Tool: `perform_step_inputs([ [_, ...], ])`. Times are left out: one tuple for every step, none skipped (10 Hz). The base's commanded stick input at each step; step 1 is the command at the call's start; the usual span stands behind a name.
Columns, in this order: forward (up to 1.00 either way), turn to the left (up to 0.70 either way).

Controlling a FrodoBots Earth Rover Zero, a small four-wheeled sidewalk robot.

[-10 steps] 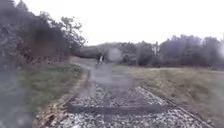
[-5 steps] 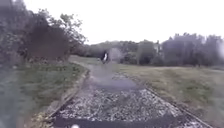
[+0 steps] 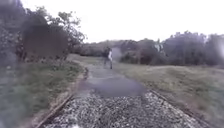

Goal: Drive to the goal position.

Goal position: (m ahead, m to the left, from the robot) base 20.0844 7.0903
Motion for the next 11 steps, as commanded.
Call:
perform_step_inputs([
  [0.7, -0.14],
  [0.7, -0.14],
  [0.7, -0.14],
  [0.7, -0.14],
  [0.7, -0.01],
  [0.7, 0.0],
  [0.7, 0.0],
  [0.7, 0.0],
  [0.7, 0.0],
  [0.7, 0.0],
  [0.7, 0.0],
])
